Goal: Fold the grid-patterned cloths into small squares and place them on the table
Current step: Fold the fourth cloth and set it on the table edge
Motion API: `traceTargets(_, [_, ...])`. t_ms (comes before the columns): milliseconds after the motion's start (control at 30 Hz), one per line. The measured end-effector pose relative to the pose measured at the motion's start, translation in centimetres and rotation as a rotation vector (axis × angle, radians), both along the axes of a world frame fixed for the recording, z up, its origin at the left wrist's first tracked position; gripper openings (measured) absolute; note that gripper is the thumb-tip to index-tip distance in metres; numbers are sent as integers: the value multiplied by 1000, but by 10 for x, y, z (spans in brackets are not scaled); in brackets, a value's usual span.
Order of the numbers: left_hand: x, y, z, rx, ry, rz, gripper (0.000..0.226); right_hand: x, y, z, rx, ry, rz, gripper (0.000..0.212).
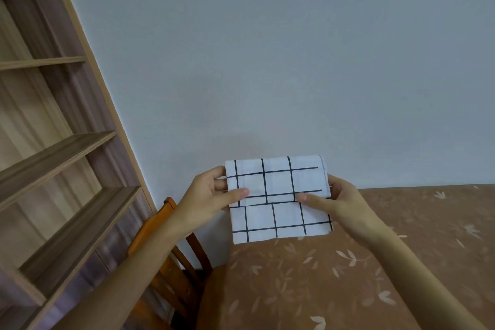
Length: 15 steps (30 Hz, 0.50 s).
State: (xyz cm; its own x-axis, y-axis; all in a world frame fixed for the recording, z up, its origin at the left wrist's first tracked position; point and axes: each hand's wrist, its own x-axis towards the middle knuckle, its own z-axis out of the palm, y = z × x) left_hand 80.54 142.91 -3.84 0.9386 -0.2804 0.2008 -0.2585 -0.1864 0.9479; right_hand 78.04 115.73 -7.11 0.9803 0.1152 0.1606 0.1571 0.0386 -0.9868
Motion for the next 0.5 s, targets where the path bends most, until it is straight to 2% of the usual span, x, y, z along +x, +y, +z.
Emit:
traceTargets(133, [-2, 0, 0, 26, 28, -31, 34, 2, 3, -2, 0, -16, -67, 28])
traceTargets(233, [-5, 0, -1, 73, 69, -100, 53, 4, 5, -1, 8, -27, -107, 25])
traceTargets(300, [-5, 1, -2, 84, 60, -101, 58, 5, 5, 0, -6, -31, -107, 25])
traceTargets(500, [-2, 8, 2, 70, 114, -50, 40, 4, -3, -1, -153, -21, -1, 21])
